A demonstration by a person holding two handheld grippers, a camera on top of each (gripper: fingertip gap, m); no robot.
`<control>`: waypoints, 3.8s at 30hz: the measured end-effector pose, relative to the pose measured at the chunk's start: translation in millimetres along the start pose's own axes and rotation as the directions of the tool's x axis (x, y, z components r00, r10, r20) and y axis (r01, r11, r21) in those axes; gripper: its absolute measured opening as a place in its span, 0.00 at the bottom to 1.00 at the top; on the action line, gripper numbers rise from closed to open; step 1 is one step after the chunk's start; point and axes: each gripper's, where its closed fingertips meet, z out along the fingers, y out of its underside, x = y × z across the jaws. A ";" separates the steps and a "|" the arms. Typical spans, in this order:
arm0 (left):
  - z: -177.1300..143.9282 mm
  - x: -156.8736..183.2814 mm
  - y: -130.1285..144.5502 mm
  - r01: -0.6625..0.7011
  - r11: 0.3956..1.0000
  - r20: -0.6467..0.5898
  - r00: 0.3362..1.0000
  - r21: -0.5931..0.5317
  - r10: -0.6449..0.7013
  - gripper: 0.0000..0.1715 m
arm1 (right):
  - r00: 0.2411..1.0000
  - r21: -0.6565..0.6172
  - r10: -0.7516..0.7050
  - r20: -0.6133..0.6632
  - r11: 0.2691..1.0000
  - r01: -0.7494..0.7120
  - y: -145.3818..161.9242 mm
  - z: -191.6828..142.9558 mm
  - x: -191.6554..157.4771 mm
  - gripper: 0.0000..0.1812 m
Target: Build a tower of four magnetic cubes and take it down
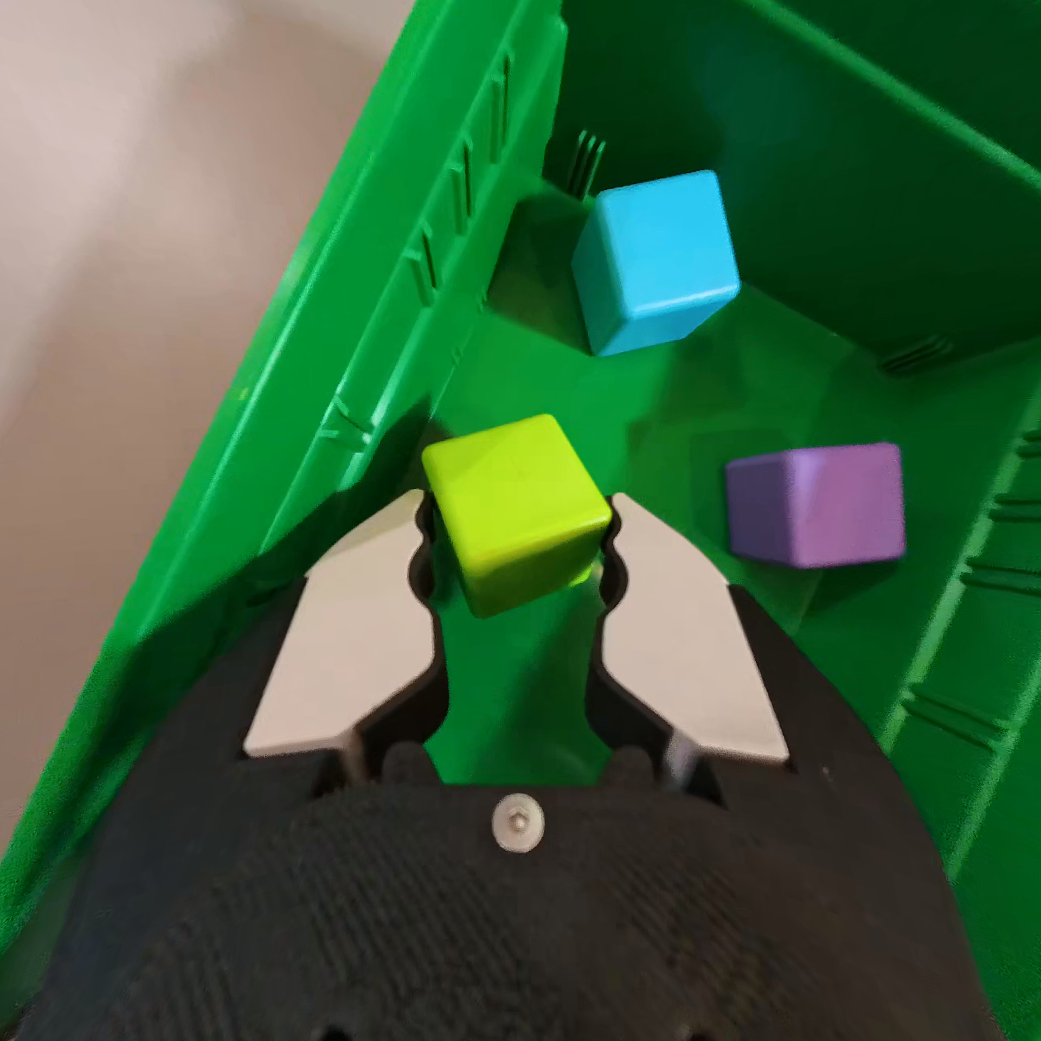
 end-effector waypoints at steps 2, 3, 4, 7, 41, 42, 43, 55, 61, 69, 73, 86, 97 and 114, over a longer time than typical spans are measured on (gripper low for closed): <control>0.1 0.0 -0.1 0.001 1.000 -0.001 1.000 0.000 -0.001 0.29 | 1.000 0.009 0.005 0.022 1.000 -0.006 -1.5 4.2 -3.6 0.32; 0.0 0.0 0.0 0.001 1.000 -0.001 1.000 0.000 -0.001 0.29 | 1.000 0.013 0.004 0.025 1.000 -0.005 -2.4 5.3 -4.4 0.32; 0.1 0.0 0.0 0.001 1.000 -0.001 1.000 0.000 -0.001 0.29 | 1.000 0.016 0.000 0.025 1.000 0.000 -2.9 6.3 -4.8 0.32; 0.1 0.0 -0.1 0.000 1.000 0.000 1.000 0.000 0.000 0.29 | 1.000 0.009 -0.009 0.027 1.000 0.009 -1.0 9.6 -7.0 0.28; -4.3 2.8 2.6 0.056 0.998 -0.055 0.997 0.008 -0.055 0.32 | 0.809 0.447 -0.521 0.272 0.813 0.373 -109.8 14.2 -287.7 0.39; -5.0 3.7 2.7 0.061 0.998 -0.069 0.996 0.011 -0.060 0.33 | 0.803 0.445 -0.529 0.274 0.810 0.382 -106.0 20.8 -292.5 0.39; -5.5 4.3 2.9 0.066 0.998 -0.079 0.995 0.011 -0.065 0.33 | 0.805 0.449 -0.525 0.275 0.811 0.375 -104.6 25.2 -294.8 0.37; -7.2 8.2 4.6 0.051 0.999 -0.103 0.993 0.010 -0.050 0.37 | 0.801 0.456 -0.405 0.441 0.870 0.189 -102.9 31.2 -300.3 0.36; -7.2 9.5 4.8 0.042 0.999 -0.107 0.993 0.010 -0.041 0.39 | 0.817 0.443 -0.428 0.387 0.863 0.242 -100.8 39.1 -299.6 0.32; -8.1 8.4 4.1 0.065 0.998 -0.119 0.991 0.015 -0.063 0.39 | 0.818 0.457 -0.469 0.333 0.839 0.294 -103.2 33.7 -298.0 0.29; -9.0 6.5 3.2 0.091 0.996 -0.129 0.988 0.023 -0.088 0.39 | 0.852 0.455 -0.445 0.278 0.842 0.291 -112.2 22.1 -280.4 0.28; -8.9 3.5 3.3 0.101 0.995 -0.110 0.989 0.024 -0.097 0.41 | 0.982 0.496 -0.189 0.015 0.854 0.157 -112.1 -104.3 -151.7 0.28; -7.5 2.7 4.4 0.080 0.997 -0.079 0.994 0.014 -0.079 0.40 | 0.926 0.049 0.166 -0.340 0.986 -0.159 60.5 -91.5 38.5 0.28; -6.3 2.6 5.6 0.053 0.999 -0.048 0.997 0.003 -0.053 0.40 | 0.921 -0.211 0.101 -0.375 0.959 -0.191 106.0 -65.5 44.7 0.28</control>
